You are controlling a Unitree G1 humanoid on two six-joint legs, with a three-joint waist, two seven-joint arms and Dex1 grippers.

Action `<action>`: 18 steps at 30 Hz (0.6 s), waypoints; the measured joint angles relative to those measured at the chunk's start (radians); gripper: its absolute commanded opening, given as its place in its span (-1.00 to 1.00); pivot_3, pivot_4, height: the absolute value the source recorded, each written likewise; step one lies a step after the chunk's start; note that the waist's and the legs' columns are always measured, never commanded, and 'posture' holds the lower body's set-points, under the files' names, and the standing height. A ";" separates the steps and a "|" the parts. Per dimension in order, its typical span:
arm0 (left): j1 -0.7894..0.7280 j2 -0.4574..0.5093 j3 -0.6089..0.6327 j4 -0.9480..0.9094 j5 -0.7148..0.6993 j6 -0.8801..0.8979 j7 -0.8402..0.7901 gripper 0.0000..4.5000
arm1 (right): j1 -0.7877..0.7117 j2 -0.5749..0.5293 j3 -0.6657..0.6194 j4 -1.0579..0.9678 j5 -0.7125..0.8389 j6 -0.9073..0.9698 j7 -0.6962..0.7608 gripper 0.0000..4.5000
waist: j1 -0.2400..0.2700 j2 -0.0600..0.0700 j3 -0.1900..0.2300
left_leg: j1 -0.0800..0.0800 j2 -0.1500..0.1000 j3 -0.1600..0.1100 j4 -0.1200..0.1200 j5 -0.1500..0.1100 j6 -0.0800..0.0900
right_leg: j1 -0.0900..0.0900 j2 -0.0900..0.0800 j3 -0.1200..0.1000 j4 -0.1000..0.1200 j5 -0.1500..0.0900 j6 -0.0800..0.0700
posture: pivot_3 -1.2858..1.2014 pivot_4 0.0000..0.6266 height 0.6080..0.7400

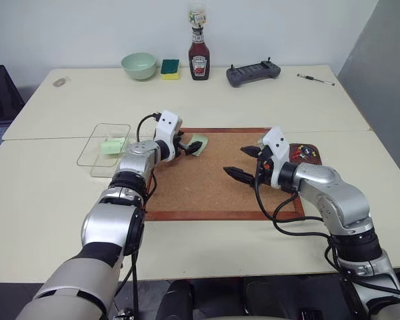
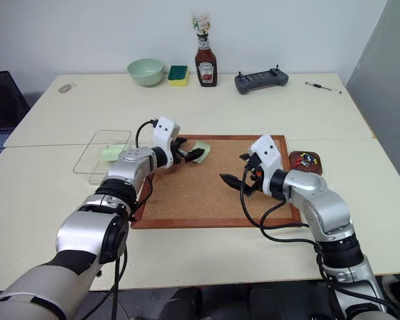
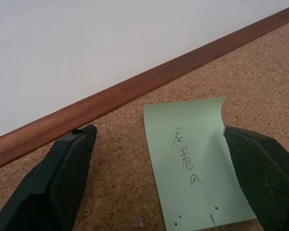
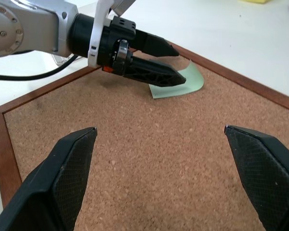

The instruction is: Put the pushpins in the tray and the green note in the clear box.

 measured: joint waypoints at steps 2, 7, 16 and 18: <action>-0.014 -0.005 0.000 0.030 0.010 -0.009 0.008 0.99 | 0.003 -0.001 -0.001 -0.014 0.001 0.012 -0.004 1.00 | -0.001 0.000 0.000 | 0.000 0.000 0.000 0.000 0.000 0.000 | 0.000 0.000 0.000 0.000 0.000 0.000 | 0.03 -0.52 1.00; -0.053 -0.024 0.017 0.080 0.017 -0.014 0.027 0.91 | 0.012 -0.002 -0.017 -0.054 0.011 0.033 -0.024 1.00 | -0.001 0.000 0.000 | 0.000 0.000 0.000 0.000 0.000 0.000 | 0.000 0.000 0.000 0.001 0.000 0.000 | 0.03 -0.52 1.00; -0.065 -0.034 0.026 0.109 0.033 -0.016 0.012 0.19 | 0.033 -0.012 -0.020 -0.075 0.012 0.057 -0.041 1.00 | -0.002 0.000 0.000 | 0.000 0.000 0.000 0.000 0.000 0.000 | -0.001 0.000 0.000 0.003 0.000 0.000 | 0.03 -0.52 1.00; -0.065 -0.038 0.026 0.109 0.040 -0.017 0.005 0.02 | 0.033 -0.013 -0.021 -0.080 0.012 0.058 -0.041 1.00 | -0.002 0.000 0.000 | 0.000 0.000 0.000 0.000 0.000 0.000 | 0.000 0.000 0.000 0.003 0.000 0.000 | 0.03 -0.52 1.00</action>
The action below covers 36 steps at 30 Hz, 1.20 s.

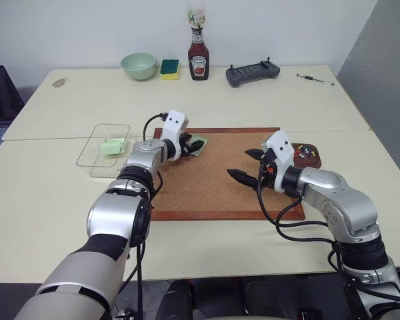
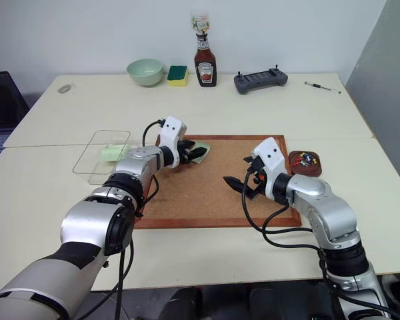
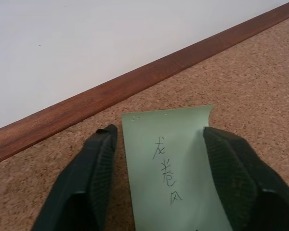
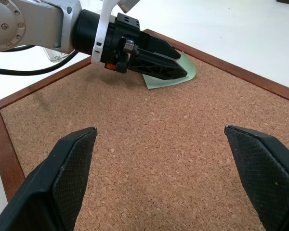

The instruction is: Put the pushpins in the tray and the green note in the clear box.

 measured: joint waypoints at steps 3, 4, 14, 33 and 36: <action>0.000 -0.001 -0.002 -0.001 0.008 -0.002 -0.024 -0.21 | 0.000 0.000 0.000 -0.002 0.000 0.000 -0.001 1.00 | 0.000 0.000 0.000 | 0.000 0.000 0.000 0.000 0.000 0.000 | 0.000 0.000 0.000 0.000 0.000 0.000 | 0.03 -0.52 1.00; 0.002 -0.001 -0.002 -0.003 0.009 -0.004 -0.033 -0.31 | 0.000 0.000 0.000 -0.002 0.000 0.000 -0.001 1.00 | 0.000 0.000 0.000 | 0.000 0.000 0.000 0.000 0.000 0.000 | 0.000 0.000 0.000 0.001 0.000 0.000 | 0.03 -0.52 1.00; 0.225 -0.014 -0.009 -0.364 -0.042 0.078 -0.157 -0.98 | -0.002 0.002 0.002 0.000 0.000 -0.004 0.003 1.00 | -0.004 0.000 0.000 | 0.000 0.000 0.000 0.000 0.000 0.000 | -0.001 0.000 0.001 0.003 0.000 0.000 | 0.03 -0.52 1.00; 0.667 0.061 -0.007 -1.221 -0.193 0.333 -0.099 -0.62 | -0.008 -0.001 0.004 0.035 -0.002 -0.027 0.022 1.00 | -0.009 0.000 0.000 | 0.002 0.001 -0.001 0.001 0.000 0.000 | 0.001 0.000 0.001 0.003 0.000 0.000 | 0.03 -0.52 1.00; 0.699 0.039 -0.003 -1.278 -0.195 0.335 -0.031 -0.33 | -0.007 -0.002 0.004 0.036 -0.002 -0.027 0.022 1.00 | -0.008 0.000 0.000 | 0.002 0.001 -0.001 0.001 0.000 0.000 | 0.001 0.000 0.001 0.003 0.000 0.000 | 0.03 -0.52 1.00</action>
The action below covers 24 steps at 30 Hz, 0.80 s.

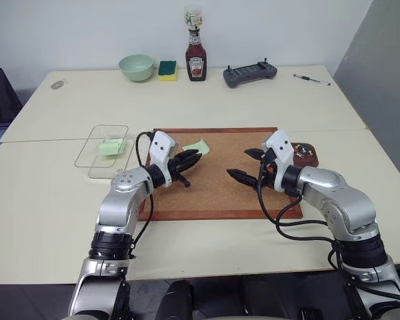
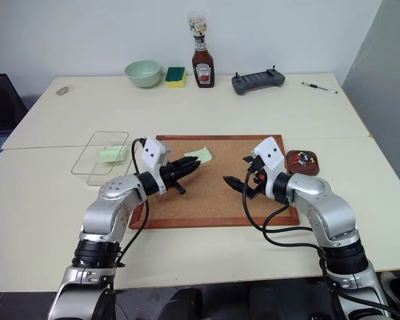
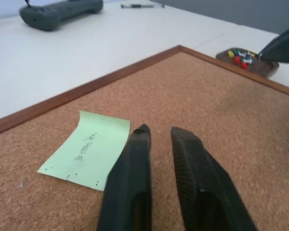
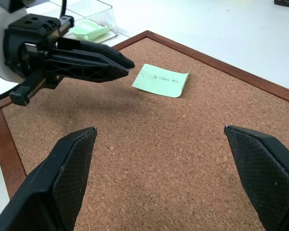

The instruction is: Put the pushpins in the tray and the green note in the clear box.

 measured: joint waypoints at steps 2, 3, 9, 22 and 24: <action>0.014 -0.011 0.003 -0.028 0.000 0.010 0.046 -0.16 | 0.000 -0.002 0.000 0.000 0.000 0.000 0.000 1.00 | 0.001 0.000 0.000 | 0.000 0.000 0.000 0.000 0.000 0.000 | 0.000 0.000 0.000 0.000 0.000 0.000 | 0.03 -0.52 1.00; 0.016 -0.022 0.010 -0.038 0.000 0.027 0.078 -0.08 | 0.000 -0.003 0.000 0.000 0.000 0.000 0.000 1.00 | 0.002 0.000 0.000 | 0.000 0.000 0.000 0.000 0.000 0.000 | 0.000 0.000 0.000 0.000 0.000 0.000 | 0.03 -0.52 1.00; 0.015 -0.162 0.040 -0.073 0.002 0.169 0.332 0.45 | -0.001 -0.009 0.000 0.006 0.000 0.000 0.005 1.00 | 0.015 0.000 0.000 | 0.000 0.000 0.000 0.000 0.000 0.000 | 0.000 0.000 0.000 -0.001 0.000 0.000 | 0.03 -0.52 1.00; -0.113 -0.291 0.078 -0.020 -0.014 0.327 0.582 0.45 | -0.017 -0.014 0.000 0.028 -0.001 -0.001 0.018 1.00 | 0.016 0.000 0.000 | 0.000 0.000 0.001 0.000 0.000 0.000 | 0.000 0.000 0.000 -0.002 0.000 0.000 | 0.03 -0.52 1.00; -0.109 -0.307 0.081 -0.040 -0.011 0.328 0.614 0.45 | -0.017 -0.019 0.000 0.028 -0.001 -0.001 0.018 1.00 | 0.017 0.000 0.000 | 0.000 0.000 0.001 0.000 0.000 0.000 | 0.000 0.000 0.000 -0.002 0.000 0.000 | 0.03 -0.52 1.00</action>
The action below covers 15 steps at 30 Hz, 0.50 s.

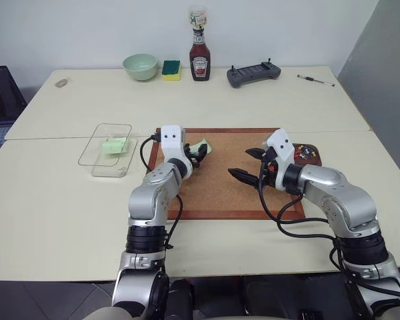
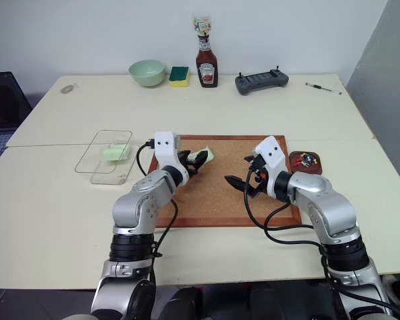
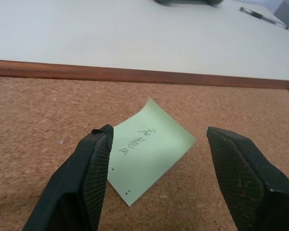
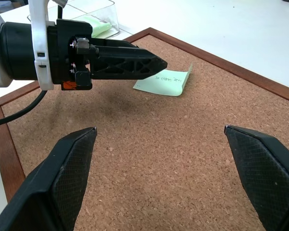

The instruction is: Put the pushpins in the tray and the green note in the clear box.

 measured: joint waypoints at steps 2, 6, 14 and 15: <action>0.010 -0.012 0.000 -0.035 0.000 0.011 0.024 0.45 | 0.000 -0.002 -0.001 0.000 0.000 0.000 0.000 1.00 | 0.000 0.000 0.000 | 0.000 0.000 0.000 0.000 0.000 0.000 | 0.000 0.000 0.000 0.000 0.000 0.000 | 0.03 -0.52 1.00; 0.043 -0.056 0.003 -0.099 -0.008 0.091 0.078 0.45 | 0.001 -0.005 -0.001 0.000 0.000 0.000 0.000 1.00 | 0.003 0.000 0.000 | 0.000 0.000 0.000 0.000 0.000 0.000 | 0.000 0.000 0.000 0.000 0.000 0.000 | 0.03 -0.52 1.00; 0.026 -0.109 0.052 -0.051 -0.025 0.150 0.151 0.45 | 0.000 -0.006 -0.001 0.002 0.000 0.000 0.002 1.00 | 0.004 0.000 0.000 | 0.000 0.000 0.000 0.000 0.000 0.000 | 0.000 0.000 0.000 -0.001 0.000 0.000 | 0.03 -0.52 1.00; 0.013 -0.108 0.052 -0.039 -0.025 0.149 0.157 0.45 | 0.000 -0.006 -0.001 0.002 0.000 0.000 0.002 1.00 | 0.005 0.000 0.000 | 0.000 0.000 0.001 0.000 0.000 0.000 | 0.000 0.000 0.000 -0.001 0.000 0.000 | 0.03 -0.52 1.00</action>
